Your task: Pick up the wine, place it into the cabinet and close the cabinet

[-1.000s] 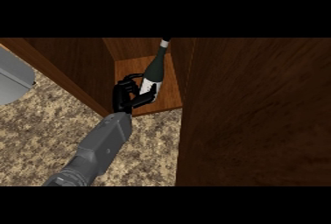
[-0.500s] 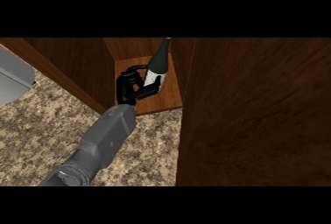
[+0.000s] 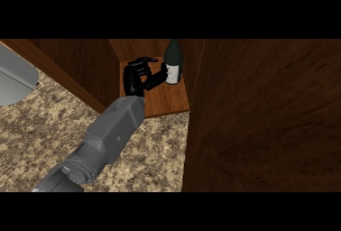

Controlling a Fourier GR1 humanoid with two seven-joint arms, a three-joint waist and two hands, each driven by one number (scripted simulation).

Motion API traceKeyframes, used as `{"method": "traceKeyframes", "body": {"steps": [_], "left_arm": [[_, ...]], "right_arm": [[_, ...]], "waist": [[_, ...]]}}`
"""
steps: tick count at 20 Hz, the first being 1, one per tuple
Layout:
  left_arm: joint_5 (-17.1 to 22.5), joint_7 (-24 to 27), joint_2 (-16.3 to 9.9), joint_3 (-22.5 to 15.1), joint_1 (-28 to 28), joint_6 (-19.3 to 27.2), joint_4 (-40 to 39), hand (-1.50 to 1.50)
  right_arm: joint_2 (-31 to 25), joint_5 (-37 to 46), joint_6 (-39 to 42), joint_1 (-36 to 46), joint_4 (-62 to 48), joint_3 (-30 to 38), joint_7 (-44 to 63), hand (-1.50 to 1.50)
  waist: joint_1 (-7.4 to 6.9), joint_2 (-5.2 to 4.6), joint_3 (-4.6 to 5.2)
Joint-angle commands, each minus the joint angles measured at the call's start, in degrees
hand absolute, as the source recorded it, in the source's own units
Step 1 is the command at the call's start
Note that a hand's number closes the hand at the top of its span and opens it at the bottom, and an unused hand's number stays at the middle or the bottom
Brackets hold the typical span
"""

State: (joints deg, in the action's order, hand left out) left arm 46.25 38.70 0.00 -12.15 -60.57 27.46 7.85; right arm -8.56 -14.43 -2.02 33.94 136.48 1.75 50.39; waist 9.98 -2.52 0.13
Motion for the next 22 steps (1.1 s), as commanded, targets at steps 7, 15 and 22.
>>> {"method": "traceKeyframes", "body": {"steps": [7, 15, 22], "left_arm": [[1.56, -4.89, 0.00, 1.76, -4.88, 1.02, -3.15, 1.50], [-1.20, -6.04, -2.19, -0.19, -7.96, 3.33, -6.32, 1.50], [-6.87, -4.52, -4.84, -5.62, -6.76, 10.59, -7.81, 1.50]], "right_arm": [[-0.95, -0.96, 0.54, -0.72, 1.87, 1.26, 0.23, -1.50], [0.42, -1.13, 1.52, -4.05, 0.97, 1.43, -2.74, -1.50], [-0.45, -0.92, 1.85, -1.66, -0.64, 1.70, -2.62, -1.50]], "waist": [[-1.01, -0.17, 0.01], [-1.82, -0.52, -0.17], [-0.93, -1.43, -0.08]]}}
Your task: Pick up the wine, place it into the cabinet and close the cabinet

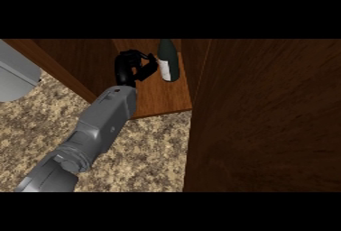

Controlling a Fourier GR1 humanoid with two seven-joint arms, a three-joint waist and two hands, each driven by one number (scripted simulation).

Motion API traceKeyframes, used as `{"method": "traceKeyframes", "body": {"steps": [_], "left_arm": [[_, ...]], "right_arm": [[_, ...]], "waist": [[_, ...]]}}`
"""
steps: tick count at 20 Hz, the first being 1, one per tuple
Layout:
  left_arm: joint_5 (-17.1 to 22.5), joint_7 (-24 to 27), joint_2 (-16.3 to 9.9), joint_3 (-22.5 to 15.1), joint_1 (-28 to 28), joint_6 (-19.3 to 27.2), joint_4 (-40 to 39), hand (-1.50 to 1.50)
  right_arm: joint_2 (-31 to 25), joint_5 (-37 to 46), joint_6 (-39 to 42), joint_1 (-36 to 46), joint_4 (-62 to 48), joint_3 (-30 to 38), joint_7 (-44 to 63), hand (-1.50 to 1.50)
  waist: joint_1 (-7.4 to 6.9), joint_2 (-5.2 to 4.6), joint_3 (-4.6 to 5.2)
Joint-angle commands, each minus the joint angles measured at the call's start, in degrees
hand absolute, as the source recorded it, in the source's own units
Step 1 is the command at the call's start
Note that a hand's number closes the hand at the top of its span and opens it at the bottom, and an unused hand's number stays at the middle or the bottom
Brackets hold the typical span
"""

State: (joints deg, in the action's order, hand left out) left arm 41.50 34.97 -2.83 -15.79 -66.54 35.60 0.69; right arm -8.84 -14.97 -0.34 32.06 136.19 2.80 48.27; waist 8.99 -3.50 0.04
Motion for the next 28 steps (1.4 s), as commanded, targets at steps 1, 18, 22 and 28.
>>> {"method": "traceKeyframes", "body": {"steps": [1, 18, 22, 28], "left_arm": [[-2.06, 0.02, -1.05, -1.89, 0.39, 3.73, -0.66, 1.50], [-6.43, -5.62, -3.70, -5.79, 3.08, 5.18, -0.65, -1.50], [-6.21, -5.91, -6.31, -5.53, 4.40, 1.66, -0.65, -1.50], [-6.38, -4.77, -7.02, -5.62, 3.96, 1.72, -0.64, -1.50]], "right_arm": [[0.36, -1.62, 0.09, -1.50, 1.68, 0.08, 0.55, -1.50], [0.73, -1.89, 0.68, 0.46, 1.63, -0.52, -0.14, -1.50], [0.41, -1.17, 0.54, 0.28, 1.40, -0.29, -0.01, -1.50], [0.40, -0.74, 0.86, 0.01, 2.06, -1.32, 0.53, -1.50]], "waist": [[0.91, -0.26, -0.01], [1.37, -0.83, 0.16], [0.37, -0.65, 0.22], [0.20, -0.34, 0.27]]}}
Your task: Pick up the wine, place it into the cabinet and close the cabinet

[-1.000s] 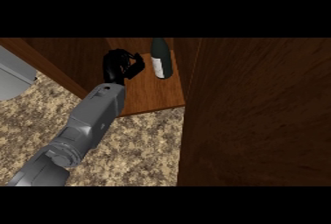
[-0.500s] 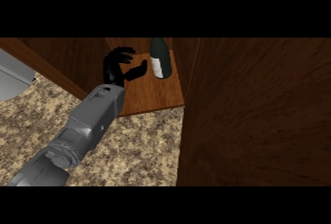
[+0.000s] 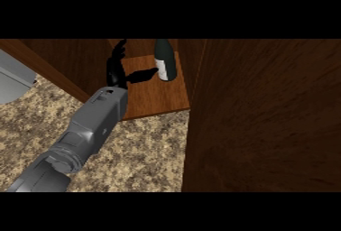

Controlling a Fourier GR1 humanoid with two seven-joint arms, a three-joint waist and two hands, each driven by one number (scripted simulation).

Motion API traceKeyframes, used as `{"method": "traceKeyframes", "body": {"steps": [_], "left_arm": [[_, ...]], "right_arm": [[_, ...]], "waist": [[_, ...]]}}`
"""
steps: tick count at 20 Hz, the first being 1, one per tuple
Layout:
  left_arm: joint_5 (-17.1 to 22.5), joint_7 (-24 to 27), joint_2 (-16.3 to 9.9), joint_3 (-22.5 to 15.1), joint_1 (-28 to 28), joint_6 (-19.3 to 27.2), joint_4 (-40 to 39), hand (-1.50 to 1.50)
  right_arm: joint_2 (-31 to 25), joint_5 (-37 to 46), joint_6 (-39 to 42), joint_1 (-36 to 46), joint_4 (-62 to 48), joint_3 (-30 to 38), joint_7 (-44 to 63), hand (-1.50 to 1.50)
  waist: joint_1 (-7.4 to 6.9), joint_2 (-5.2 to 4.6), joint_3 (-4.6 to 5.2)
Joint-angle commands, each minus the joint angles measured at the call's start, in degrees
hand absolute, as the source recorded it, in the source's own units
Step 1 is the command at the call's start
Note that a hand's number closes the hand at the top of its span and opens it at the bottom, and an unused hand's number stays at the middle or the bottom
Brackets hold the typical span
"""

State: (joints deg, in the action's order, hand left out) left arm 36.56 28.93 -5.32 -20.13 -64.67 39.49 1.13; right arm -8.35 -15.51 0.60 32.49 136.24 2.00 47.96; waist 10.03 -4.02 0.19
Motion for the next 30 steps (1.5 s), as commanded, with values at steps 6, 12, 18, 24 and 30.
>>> {"method": "traceKeyframes", "body": {"steps": [6, 12, 18, 24, 30], "left_arm": [[-3.59, 2.66, -5.02, -3.40, 1.78, -9.48, -0.60, -1.50], [-1.00, 7.64, -3.85, -0.73, 1.66, -21.98, 5.36, -1.50], [3.16, 11.82, -2.86, 4.09, 0.09, -32.57, 9.86, -1.50], [2.36, 9.25, 3.59, 3.81, 1.22, -33.99, 13.92, -1.50], [-0.43, 8.25, 4.00, 2.28, 5.53, -31.91, 22.19, -1.50]], "right_arm": [[0.55, 0.10, -0.62, -0.52, 2.00, -1.11, 0.25, -1.50], [-0.48, 1.47, -1.71, 0.45, 0.83, 0.76, 0.70, -1.50], [-1.46, -0.49, -2.95, -1.02, 4.43, 2.34, 4.03, -1.50], [-2.57, 2.78, -5.31, 1.16, 3.07, 1.35, 5.90, -1.50], [-3.77, 1.43, -4.72, -0.59, 2.59, 3.12, 4.98, -1.50]], "waist": [[-2.36, 0.86, 0.05], [-4.84, 1.90, 0.09], [-6.19, 3.21, -0.07], [-9.75, 4.33, -0.16], [-10.34, 4.40, -0.20]]}}
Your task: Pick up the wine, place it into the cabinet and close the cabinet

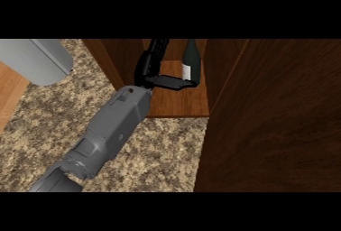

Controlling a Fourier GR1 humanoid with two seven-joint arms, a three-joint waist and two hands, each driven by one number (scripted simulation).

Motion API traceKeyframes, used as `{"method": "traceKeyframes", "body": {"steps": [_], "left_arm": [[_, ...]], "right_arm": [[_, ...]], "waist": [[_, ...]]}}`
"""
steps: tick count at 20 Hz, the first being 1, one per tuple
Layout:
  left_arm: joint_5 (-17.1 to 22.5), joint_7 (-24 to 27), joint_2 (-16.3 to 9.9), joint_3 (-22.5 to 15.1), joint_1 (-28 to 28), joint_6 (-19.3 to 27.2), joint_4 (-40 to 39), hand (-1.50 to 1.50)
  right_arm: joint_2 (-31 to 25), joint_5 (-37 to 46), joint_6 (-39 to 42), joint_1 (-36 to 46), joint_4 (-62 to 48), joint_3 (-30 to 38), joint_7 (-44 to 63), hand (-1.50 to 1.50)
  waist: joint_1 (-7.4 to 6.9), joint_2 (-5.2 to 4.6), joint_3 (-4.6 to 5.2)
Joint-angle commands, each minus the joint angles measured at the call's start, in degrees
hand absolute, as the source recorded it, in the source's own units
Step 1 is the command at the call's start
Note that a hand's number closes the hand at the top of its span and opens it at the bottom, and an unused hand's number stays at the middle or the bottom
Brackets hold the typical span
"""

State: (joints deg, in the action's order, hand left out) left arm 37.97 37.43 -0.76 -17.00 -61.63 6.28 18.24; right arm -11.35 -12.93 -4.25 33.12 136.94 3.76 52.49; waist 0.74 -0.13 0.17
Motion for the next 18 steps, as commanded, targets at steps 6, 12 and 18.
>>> {"method": "traceKeyframes", "body": {"steps": [6, 12, 18], "left_arm": [[-4.11, -9.32, -0.37, -5.67, 5.49, 4.39, 20.27, -1.50], [-3.19, -18.73, 0.74, -13.34, 14.20, 15.17, 41.15, -1.50], [-4.38, -19.67, 0.71, -22.00, 24.45, 29.06, 57.90, -1.50]], "right_arm": [[-2.05, 0.20, -2.81, 2.37, 3.30, 0.05, 5.72, -1.50], [-2.15, -1.18, -1.04, -0.99, 4.19, 0.31, 3.44, -1.50], [-3.55, -1.91, -2.69, 3.47, 3.87, 0.54, 6.85, -1.50]], "waist": [[-2.22, 1.25, -0.15], [-1.82, 1.06, -0.21], [-0.86, 0.86, -0.14]]}}
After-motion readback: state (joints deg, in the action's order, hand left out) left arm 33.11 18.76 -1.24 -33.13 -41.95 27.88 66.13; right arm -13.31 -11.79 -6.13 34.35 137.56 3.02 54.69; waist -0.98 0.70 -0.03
